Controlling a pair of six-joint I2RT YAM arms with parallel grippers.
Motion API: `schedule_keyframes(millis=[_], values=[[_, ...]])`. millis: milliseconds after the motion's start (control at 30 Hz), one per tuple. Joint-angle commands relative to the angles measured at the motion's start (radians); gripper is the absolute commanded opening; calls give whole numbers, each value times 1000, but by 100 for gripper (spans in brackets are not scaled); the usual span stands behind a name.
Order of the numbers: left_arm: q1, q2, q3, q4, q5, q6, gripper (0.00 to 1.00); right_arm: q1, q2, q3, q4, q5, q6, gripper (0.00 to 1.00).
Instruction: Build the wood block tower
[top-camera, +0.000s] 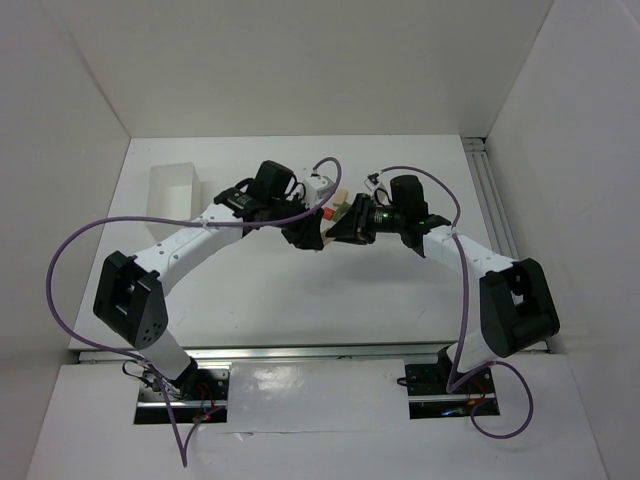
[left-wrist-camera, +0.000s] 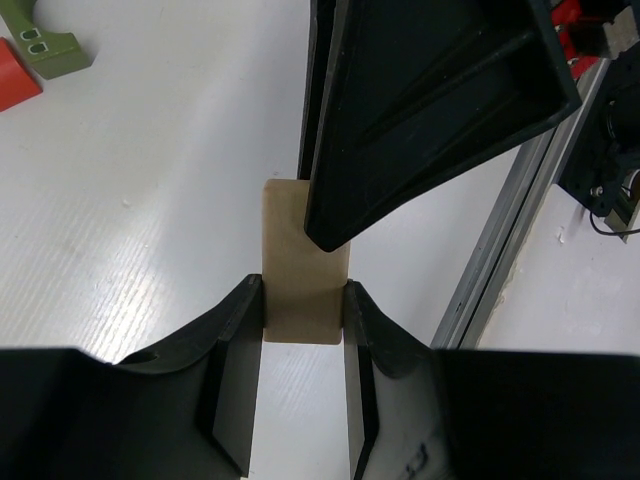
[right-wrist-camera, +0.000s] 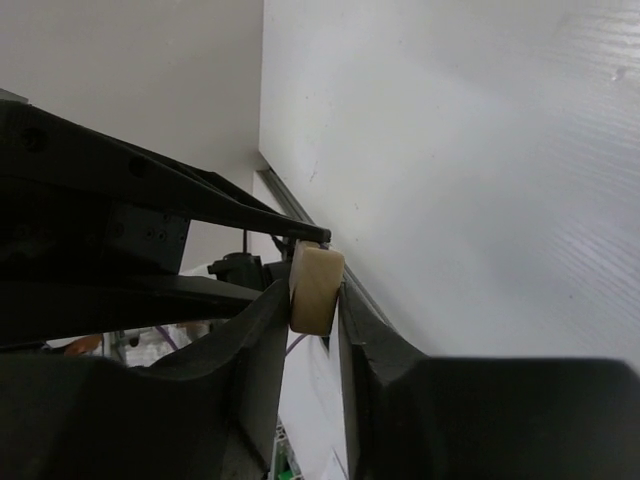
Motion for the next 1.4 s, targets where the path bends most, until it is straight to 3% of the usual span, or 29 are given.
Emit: schedule_keyframes(millis=[0,67,167,267,300,333,367,400,500,533,567,633,833,1100,1367], values=[[6,-40,-16,39,44,6,0,-6,5,30,53,-2,-1,30],[6,-31,-16,39,44,6,0,-6,15,30,53,-11,-1,16],[6,-22,-16,39,54,6,0,-6,15,30,62,-11,-1,5],[38,1,5,21,83,-17,0,-6,5,48,-29,53,-65,3],[47,21,5,21,112,-26,4,-6,5,85,-71,73,-92,3],[71,32,21,4,130,-27,11,-6,-4,102,-107,116,-113,2],[81,44,42,-10,148,-27,25,-6,-4,116,-162,137,-132,2],[91,55,51,-21,176,-27,50,-6,-17,137,-182,166,-158,1],[113,75,62,-42,201,-37,69,-6,-47,159,-204,268,-167,1],[124,75,62,-42,201,-37,82,-6,-57,159,-216,304,-167,1],[124,75,62,-42,201,-46,89,-6,-58,171,-216,321,-167,1],[133,50,53,-42,175,-56,97,-6,-67,186,-243,364,-176,1],[280,38,70,-145,-47,-221,95,79,-58,277,-322,656,-259,0],[378,-201,-34,-136,-311,-468,94,379,91,401,-372,1220,-247,0],[398,-371,-155,-127,-431,-550,94,494,287,516,-449,1417,-196,0]])
